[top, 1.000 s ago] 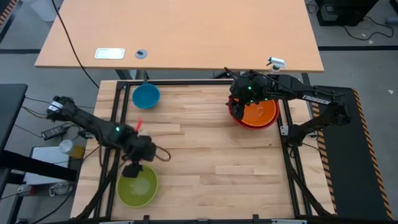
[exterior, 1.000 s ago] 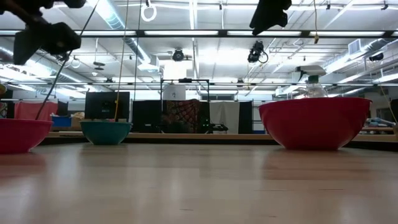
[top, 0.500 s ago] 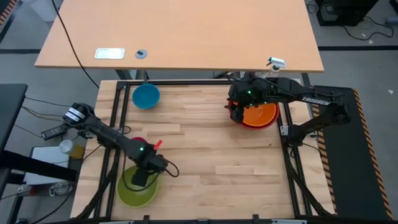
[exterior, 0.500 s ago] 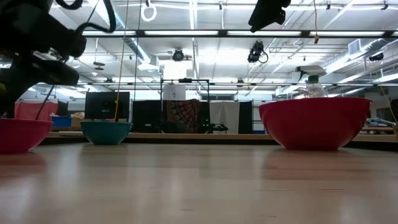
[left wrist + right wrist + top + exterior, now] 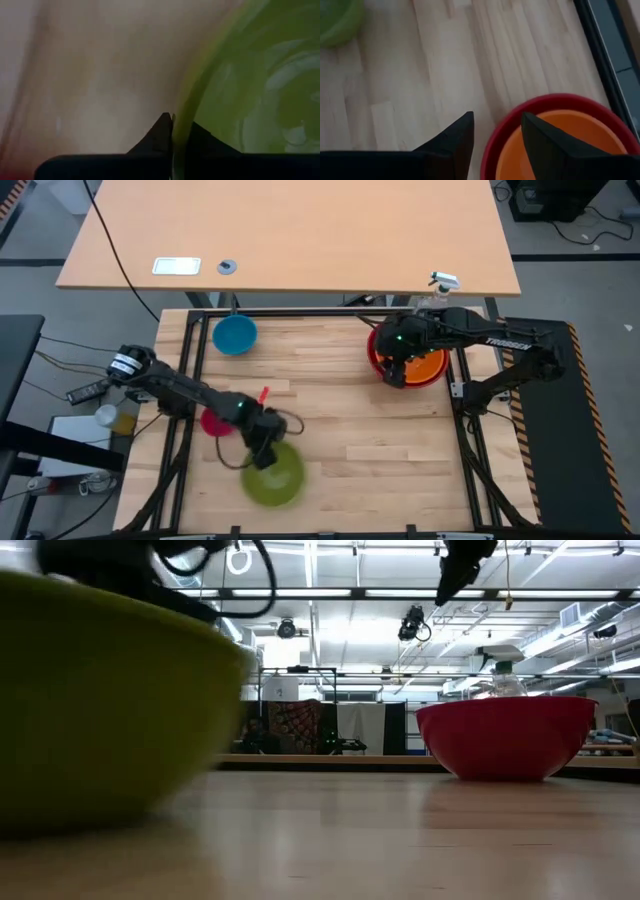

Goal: Nest bowls inside each other
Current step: Stack the green bowl on the orange bowl

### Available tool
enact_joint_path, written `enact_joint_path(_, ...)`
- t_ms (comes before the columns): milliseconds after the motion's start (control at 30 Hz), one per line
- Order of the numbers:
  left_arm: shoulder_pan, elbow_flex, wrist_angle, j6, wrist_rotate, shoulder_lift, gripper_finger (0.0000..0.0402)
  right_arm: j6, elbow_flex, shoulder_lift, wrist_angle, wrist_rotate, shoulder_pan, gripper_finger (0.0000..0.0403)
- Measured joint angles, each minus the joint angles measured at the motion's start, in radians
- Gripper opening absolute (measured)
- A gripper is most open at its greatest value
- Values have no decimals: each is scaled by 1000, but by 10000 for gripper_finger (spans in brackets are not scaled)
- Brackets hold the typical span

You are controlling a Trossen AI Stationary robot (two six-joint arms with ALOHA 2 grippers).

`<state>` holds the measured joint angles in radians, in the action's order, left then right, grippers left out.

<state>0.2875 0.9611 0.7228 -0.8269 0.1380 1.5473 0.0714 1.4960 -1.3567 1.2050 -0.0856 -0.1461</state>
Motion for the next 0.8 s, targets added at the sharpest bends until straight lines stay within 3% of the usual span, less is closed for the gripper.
enact_joint_path(200,-134,0,-103,-204,-130,-1,18,71,-59,0,-90,9,-1,166)
enact_joint_path(533,-236,-2,-248,-221,-150,0,16,295,-260,0,-415,54,7,166)
enact_joint_path(700,-253,-2,-278,-272,-237,0,16,437,-288,0,-500,51,45,166)
enact_joint_path(800,-265,-2,-312,-321,-312,0,16,467,-288,0,-519,-6,84,165)
